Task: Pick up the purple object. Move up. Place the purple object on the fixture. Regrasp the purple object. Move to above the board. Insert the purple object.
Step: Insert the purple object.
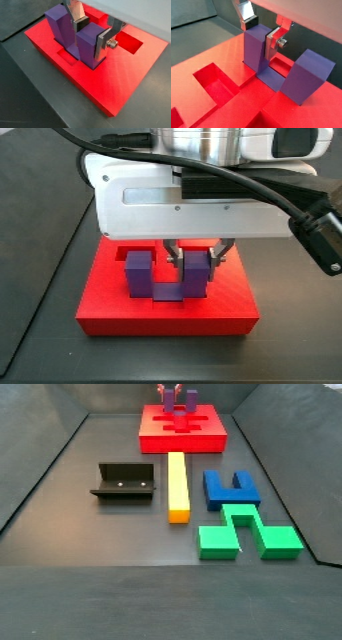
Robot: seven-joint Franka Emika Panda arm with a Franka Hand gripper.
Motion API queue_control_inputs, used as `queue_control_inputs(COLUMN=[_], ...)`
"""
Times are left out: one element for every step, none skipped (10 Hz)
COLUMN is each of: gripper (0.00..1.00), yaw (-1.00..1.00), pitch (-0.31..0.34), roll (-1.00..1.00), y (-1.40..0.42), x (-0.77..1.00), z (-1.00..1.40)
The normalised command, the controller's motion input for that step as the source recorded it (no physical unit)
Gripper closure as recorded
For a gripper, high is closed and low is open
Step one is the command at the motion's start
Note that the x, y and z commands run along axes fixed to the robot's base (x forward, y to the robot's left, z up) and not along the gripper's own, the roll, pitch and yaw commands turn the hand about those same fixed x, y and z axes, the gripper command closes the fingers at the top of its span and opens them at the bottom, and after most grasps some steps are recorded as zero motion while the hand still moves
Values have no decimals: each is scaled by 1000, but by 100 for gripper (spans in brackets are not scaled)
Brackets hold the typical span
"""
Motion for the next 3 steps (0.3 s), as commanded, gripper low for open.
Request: queue_control_inputs(gripper=[100, 100, 100], yaw=[0, 0, 0], pitch=[0, 0, 0], roll=[287, 57, 0], y=[-120, 0, 0], x=[111, 0, 0], z=[-580, -11, 0])
